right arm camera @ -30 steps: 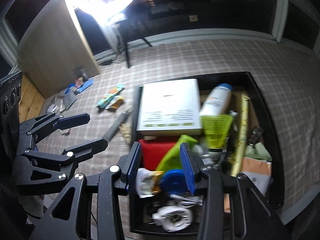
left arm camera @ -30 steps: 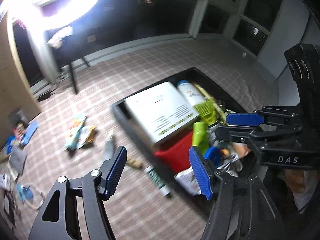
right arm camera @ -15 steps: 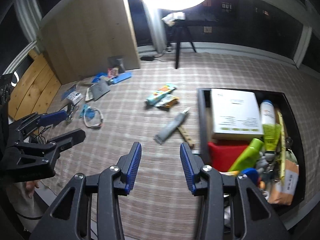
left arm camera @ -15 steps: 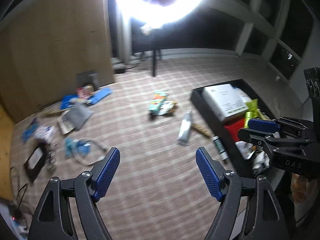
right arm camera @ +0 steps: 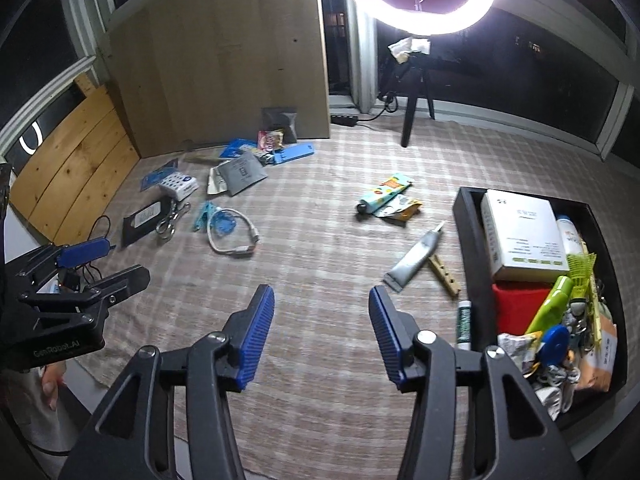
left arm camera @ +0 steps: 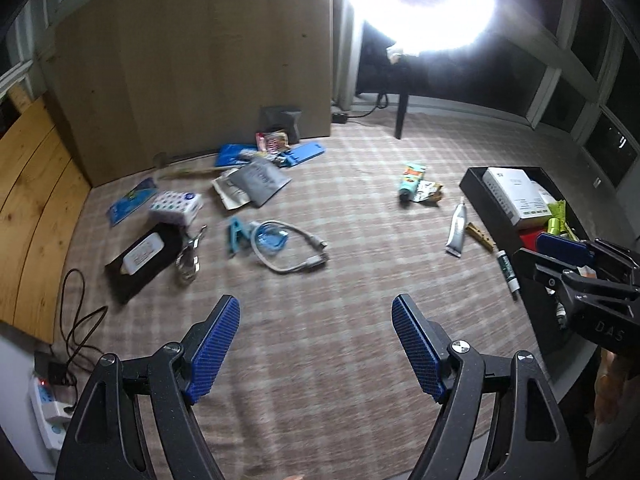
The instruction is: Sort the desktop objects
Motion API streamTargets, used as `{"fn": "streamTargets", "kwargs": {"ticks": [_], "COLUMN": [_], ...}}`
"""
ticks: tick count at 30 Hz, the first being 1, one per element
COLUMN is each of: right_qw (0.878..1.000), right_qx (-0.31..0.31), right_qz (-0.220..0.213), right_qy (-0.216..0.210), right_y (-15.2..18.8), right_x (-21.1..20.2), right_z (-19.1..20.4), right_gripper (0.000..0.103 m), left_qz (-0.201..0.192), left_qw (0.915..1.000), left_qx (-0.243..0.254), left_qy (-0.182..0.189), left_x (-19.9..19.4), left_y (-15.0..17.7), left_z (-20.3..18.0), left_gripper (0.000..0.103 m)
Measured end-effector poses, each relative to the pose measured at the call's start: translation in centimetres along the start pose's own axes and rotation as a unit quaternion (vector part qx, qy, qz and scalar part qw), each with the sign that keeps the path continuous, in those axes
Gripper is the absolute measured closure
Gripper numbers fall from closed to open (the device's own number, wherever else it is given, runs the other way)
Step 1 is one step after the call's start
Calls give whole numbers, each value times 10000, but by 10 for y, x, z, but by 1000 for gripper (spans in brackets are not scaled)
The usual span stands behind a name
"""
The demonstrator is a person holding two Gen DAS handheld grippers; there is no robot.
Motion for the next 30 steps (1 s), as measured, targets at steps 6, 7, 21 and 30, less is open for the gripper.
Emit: {"fn": "streamTargets", "kwargs": {"ticks": [6, 7, 21, 30], "right_qw": [9999, 9999, 9994, 9998], "right_qx": [-123, -121, -338, -117], "right_qz": [-31, -37, -44, 136], "right_qy": [55, 48, 28, -29], "right_y": [3, 3, 6, 15], "right_x": [1, 1, 9, 33], "right_z": [19, 21, 31, 23], "right_gripper": [54, 54, 54, 54], "left_qz": [-43, -43, 171, 457], "left_qw": [10000, 10000, 9988, 9934], "left_qx": [-66, -75, -459, -1011], "left_qy": [-8, -20, -45, -286], "left_x": [-7, -8, 7, 40], "left_y": [9, 10, 29, 38], "left_z": [15, 15, 50, 90], "left_gripper": [26, 26, 26, 26]}}
Point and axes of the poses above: each gripper's, at about its wrist camera, not at the fingertips, and x roughly the way its jaws point, z to its left, y to its underside, the point moved 7 cm from there along x, roughly the way its jaws point, and after that the axes turned 3 degrees about -y, right-handed, at the moved point
